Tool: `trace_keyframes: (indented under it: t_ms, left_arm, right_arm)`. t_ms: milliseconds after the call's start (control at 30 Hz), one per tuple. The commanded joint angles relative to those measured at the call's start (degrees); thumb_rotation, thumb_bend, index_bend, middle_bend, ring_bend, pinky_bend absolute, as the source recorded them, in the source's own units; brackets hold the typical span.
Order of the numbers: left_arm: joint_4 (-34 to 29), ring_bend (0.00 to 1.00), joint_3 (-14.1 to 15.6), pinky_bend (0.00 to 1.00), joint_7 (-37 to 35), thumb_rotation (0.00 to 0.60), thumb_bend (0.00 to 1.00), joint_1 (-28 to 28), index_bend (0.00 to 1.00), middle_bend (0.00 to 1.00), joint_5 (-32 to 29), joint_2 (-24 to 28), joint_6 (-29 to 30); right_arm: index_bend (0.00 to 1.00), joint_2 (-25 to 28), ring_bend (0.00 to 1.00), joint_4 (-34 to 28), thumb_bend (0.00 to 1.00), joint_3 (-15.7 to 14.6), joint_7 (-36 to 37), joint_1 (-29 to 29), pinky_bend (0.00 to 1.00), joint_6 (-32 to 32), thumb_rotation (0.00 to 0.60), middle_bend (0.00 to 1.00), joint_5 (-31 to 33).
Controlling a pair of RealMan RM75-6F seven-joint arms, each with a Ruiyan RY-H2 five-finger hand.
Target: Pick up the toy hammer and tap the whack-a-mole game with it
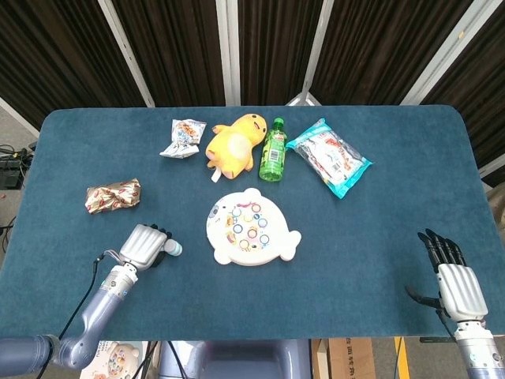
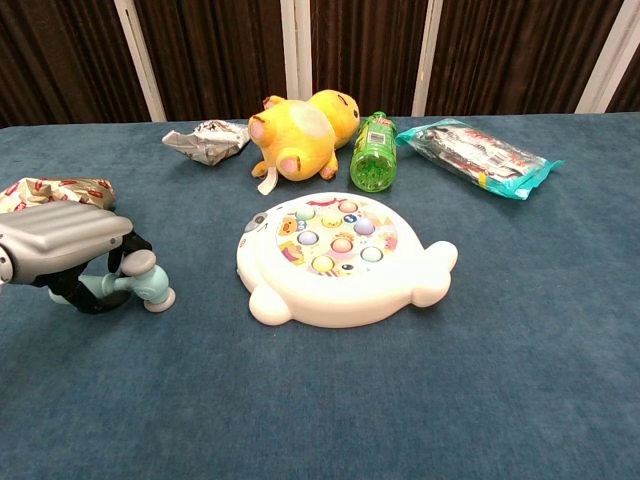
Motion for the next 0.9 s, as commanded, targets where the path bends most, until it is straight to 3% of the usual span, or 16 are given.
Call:
trace_keyframes:
  t_ms: [33,900]
  left_arm:
    - [-0.3,0.36,-0.3,0.52,0.8,0.6,0.58,0.2,0.51,0.42,-0.8,0.2,-0.2]
    - [-1.2,0.3,-2.4,0.46,4.3,0.6,0.25,1.6,0.37,0.33,-2.2,0.4,0.8]
  right_arm:
    - [0.0,0.0,0.0,0.0,0.22,0.0,0.0,0.0,0.0,0.0,0.6,0.0,0.0]
    - [0.0,0.2,0.0,-0.2,0.22,-0.2,0.1,0.0,0.0,-0.3,0.6,0.0,0.0]
